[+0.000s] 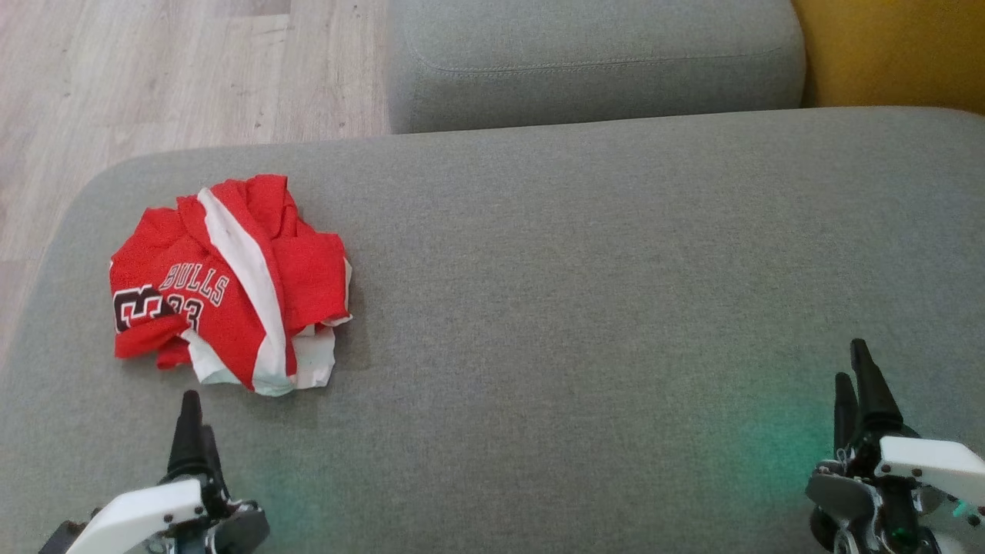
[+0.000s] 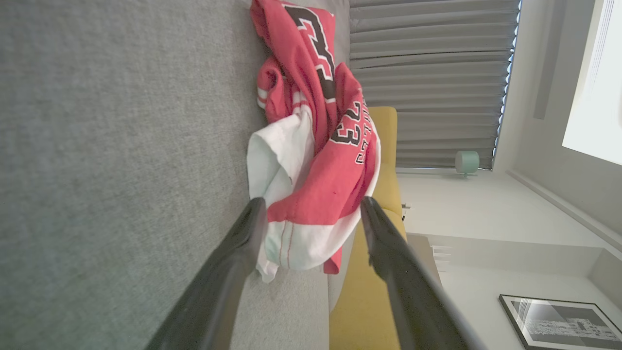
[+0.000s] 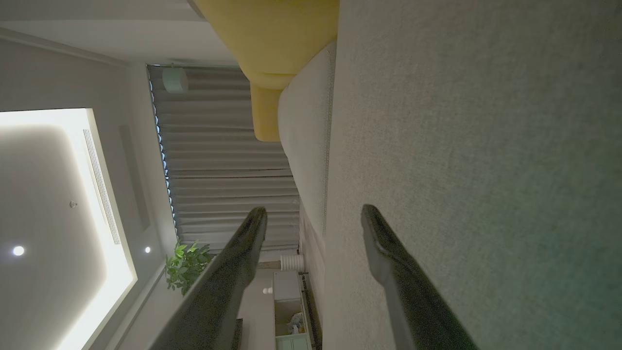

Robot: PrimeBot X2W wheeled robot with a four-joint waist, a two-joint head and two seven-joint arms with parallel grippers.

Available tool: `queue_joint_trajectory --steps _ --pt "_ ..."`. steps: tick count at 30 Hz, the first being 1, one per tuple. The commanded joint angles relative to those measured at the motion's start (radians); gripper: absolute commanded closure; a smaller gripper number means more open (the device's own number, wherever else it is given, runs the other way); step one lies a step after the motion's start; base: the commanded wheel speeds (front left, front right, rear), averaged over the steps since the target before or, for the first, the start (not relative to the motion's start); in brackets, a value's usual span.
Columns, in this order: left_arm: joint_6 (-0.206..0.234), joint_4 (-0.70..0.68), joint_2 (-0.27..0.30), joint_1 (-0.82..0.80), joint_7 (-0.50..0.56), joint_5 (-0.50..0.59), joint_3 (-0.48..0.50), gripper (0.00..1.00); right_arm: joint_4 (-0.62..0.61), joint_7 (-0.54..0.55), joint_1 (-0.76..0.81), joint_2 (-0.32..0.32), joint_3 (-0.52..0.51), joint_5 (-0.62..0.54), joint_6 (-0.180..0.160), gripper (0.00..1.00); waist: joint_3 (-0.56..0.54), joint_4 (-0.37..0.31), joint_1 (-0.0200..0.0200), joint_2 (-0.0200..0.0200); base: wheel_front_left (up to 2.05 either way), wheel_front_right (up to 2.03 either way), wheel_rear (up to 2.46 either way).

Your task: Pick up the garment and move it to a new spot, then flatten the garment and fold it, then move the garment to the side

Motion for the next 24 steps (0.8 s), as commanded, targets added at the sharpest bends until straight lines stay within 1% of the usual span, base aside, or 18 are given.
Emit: queue_joint_trajectory --steps 1,8,16,24 --pt "-0.001 -0.037 0.003 -0.032 -0.008 0.011 0.001 0.00 -0.041 -0.007 -0.040 -0.003 0.005 -0.013 0.001 0.00 0.000 0.000 0.0000 0.0000 0.00 0.00 0.00" --pt "-0.002 -0.053 0.004 -0.029 -0.029 0.054 0.021 0.00 -0.053 -0.028 -0.043 -0.003 -0.001 -0.100 0.001 0.00 0.000 0.001 0.0000 0.0000 0.00 0.00 0.00" --pt "-0.001 -0.097 0.004 -0.038 -0.052 0.149 0.047 0.00 -0.094 -0.052 -0.049 -0.004 0.006 -0.261 0.002 0.00 0.001 0.001 0.0000 0.0000 0.00 0.00 0.00" --pt "0.037 -0.166 0.005 -0.043 -0.076 0.278 0.032 0.00 -0.153 -0.075 -0.051 -0.004 0.033 -0.454 0.002 0.00 0.005 0.002 0.0000 0.0000 0.00 0.00 0.00"
